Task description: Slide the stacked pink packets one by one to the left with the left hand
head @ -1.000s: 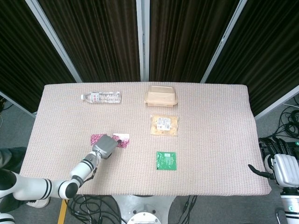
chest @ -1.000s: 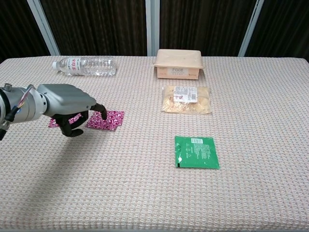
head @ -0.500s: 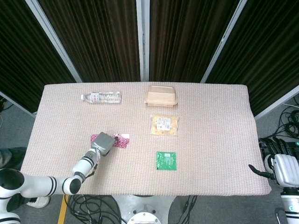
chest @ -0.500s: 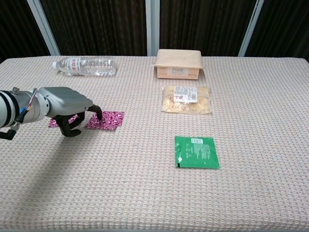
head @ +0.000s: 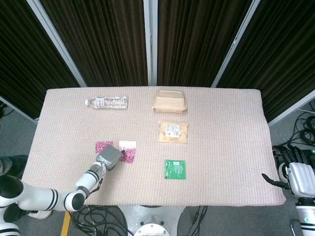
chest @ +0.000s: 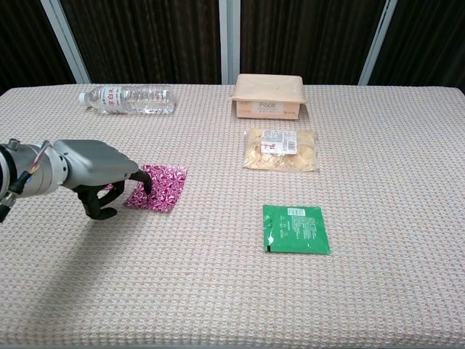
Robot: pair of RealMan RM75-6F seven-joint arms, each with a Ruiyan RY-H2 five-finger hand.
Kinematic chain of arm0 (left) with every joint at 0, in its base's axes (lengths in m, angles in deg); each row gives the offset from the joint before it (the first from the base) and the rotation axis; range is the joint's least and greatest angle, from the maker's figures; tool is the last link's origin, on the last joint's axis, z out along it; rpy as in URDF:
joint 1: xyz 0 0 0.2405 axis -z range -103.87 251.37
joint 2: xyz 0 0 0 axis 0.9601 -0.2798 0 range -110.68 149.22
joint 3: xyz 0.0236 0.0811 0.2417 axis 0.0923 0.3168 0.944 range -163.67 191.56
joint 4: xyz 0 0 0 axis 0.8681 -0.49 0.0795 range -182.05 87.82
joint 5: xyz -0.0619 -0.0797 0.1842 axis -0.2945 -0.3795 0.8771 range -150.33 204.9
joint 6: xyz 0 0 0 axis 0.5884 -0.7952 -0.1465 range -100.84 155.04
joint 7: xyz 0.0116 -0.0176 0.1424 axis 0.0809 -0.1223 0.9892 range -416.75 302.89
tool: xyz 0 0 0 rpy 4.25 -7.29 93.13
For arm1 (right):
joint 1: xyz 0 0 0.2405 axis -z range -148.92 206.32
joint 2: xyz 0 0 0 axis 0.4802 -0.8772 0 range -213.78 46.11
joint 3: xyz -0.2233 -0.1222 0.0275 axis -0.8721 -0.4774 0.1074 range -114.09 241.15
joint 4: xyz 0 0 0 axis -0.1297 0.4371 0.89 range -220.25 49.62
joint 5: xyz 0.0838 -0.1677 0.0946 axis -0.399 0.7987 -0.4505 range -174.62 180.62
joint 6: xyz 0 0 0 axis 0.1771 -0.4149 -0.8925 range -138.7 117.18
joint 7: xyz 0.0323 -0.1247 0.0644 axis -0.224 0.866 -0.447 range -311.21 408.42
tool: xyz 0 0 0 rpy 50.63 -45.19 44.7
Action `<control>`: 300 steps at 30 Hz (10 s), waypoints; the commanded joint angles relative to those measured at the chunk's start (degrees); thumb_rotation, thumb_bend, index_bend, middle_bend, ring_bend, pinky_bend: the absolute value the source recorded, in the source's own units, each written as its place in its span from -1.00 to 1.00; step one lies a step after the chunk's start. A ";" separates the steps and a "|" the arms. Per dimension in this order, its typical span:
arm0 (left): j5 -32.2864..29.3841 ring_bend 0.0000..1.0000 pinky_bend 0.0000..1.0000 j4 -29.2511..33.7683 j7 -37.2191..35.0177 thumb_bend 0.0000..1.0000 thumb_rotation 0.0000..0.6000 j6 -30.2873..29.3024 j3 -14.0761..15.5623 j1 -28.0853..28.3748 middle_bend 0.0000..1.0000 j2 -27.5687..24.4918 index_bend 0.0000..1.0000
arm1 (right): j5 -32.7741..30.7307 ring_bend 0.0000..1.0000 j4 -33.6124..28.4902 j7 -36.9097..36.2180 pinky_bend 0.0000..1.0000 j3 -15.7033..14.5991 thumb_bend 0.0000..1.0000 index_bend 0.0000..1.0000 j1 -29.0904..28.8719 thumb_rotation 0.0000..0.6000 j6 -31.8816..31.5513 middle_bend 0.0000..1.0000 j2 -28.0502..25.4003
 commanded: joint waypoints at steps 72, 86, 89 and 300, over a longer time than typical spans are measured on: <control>5.08 0.58 0.86 -27.13 -8.99 -0.52 1.00 2.45 -11.99 -2.59 0.60 16.27 -0.08 | -1.05 -0.87 0.84 -0.69 -0.98 0.20 -0.89 -0.69 0.37 0.53 0.57 -0.69 -0.20; 6.78 0.58 0.86 -26.14 -10.06 -0.52 1.00 1.91 -12.87 -3.89 0.60 15.39 -0.05 | -0.94 -0.87 0.34 -0.29 -0.98 0.20 -0.89 -0.69 0.51 0.57 0.31 -0.68 -0.45; 7.55 0.58 0.86 -24.54 -11.38 -0.52 1.00 0.49 -13.88 -4.60 0.60 14.21 -0.05 | -1.03 -0.87 0.19 -0.19 -0.98 0.29 -0.89 -0.69 0.54 0.57 0.23 -0.68 -0.60; 16.58 -0.21 0.13 -12.43 -27.26 -0.53 1.00 -19.46 -14.45 -23.63 0.00 -4.37 -0.28 | -0.36 -0.93 1.22 -2.59 -0.98 0.17 -0.89 -0.69 0.64 0.54 -0.18 -0.69 -1.10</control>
